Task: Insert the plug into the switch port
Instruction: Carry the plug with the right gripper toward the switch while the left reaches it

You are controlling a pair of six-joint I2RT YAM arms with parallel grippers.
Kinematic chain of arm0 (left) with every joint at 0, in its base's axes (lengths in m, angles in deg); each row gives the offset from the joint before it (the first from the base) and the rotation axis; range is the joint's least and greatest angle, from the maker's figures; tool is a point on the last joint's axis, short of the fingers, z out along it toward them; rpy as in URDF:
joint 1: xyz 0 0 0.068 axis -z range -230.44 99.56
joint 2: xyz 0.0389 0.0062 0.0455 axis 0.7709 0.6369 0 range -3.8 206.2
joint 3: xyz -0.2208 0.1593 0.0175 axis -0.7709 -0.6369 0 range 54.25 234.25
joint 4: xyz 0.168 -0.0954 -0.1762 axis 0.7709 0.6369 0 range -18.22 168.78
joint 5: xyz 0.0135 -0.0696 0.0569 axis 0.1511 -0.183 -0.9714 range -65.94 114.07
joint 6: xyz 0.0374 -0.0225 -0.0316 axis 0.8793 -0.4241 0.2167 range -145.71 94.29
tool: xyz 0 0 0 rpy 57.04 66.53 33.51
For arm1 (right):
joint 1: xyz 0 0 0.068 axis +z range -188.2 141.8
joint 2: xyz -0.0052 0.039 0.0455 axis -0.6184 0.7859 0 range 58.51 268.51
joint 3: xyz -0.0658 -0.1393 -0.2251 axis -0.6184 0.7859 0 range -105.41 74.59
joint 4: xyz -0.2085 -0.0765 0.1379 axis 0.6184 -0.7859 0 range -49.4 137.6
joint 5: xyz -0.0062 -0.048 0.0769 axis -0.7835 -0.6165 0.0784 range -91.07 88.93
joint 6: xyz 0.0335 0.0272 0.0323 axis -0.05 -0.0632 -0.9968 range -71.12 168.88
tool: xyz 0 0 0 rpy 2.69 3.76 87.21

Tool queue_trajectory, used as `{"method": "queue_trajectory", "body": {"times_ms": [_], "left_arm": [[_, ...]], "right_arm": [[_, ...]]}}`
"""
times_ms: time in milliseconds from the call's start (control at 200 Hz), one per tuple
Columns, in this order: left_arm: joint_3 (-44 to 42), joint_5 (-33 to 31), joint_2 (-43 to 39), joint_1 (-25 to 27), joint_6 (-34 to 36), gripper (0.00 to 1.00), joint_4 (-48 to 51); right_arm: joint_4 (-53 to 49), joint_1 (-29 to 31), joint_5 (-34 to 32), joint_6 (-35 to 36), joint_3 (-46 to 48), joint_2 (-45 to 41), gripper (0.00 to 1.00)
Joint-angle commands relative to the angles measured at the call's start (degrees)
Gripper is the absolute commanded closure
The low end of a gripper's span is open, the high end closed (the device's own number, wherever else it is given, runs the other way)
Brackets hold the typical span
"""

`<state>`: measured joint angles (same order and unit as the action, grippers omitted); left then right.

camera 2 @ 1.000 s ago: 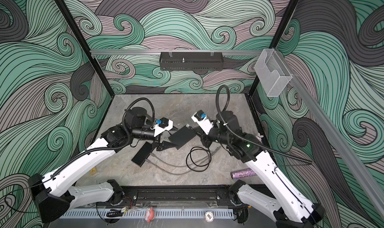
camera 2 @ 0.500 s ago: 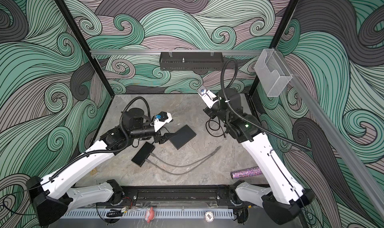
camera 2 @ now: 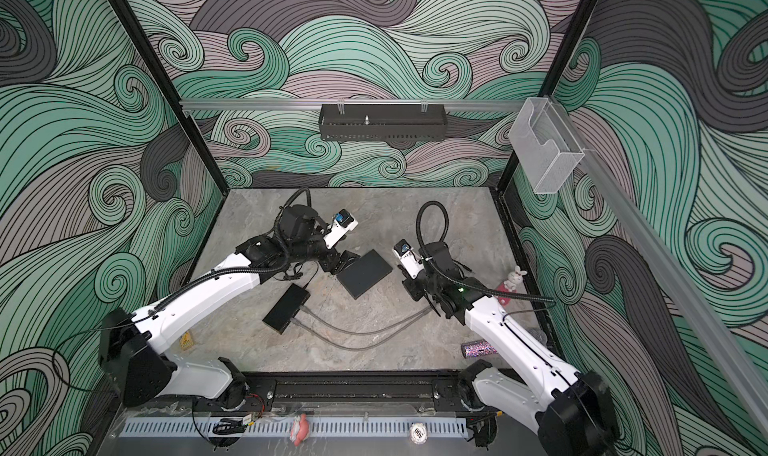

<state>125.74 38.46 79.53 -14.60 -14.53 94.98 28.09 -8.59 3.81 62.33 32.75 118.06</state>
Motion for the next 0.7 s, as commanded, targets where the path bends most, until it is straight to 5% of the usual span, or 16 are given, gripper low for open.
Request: {"method": "queue_trajectory", "body": {"times_ms": [0,270,695], "left_arm": [[4.65,1.09,6.53,-2.3,-4.54,0.23,6.41],[18.44,4.64,24.12,-4.74,-7.19,0.34,21.68],[17.33,8.87,24.2,-8.5,-10.9,0.33,18.61]], "right_arm": [[6.06,0.01,3.0,-6.0,1.67,-0.31,1.0],[8.36,-0.32,2.95,-14.09,-2.12,14.74,1.0],[17.09,-2.23,4.95,-23.27,-3.38,30.6,1.0]]}}
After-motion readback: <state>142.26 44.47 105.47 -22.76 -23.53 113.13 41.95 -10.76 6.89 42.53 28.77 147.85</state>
